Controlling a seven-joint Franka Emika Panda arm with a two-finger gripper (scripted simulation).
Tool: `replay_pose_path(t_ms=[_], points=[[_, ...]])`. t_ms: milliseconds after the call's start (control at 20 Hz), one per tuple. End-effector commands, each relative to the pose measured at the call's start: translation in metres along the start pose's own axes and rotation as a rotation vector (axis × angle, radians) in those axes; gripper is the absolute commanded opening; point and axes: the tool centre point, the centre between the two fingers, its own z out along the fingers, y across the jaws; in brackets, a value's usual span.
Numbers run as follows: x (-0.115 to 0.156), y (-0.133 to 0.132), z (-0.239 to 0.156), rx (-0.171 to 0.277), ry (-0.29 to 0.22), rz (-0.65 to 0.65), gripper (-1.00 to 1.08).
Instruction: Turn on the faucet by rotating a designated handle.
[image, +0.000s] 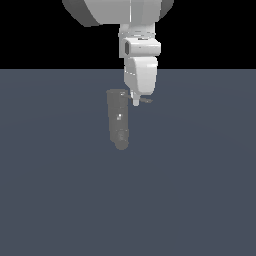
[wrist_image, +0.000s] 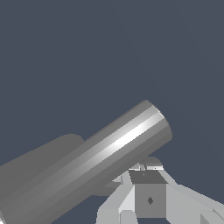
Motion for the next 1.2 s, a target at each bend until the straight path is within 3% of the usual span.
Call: replay_pose_path(t_ms=[0,1150], points=[[0.011,-0.007,0.0,0.004,0.001,0.007,-1.0],[0.079,-0.061,-0.001,0.003,0.003,0.031,-1.0]])
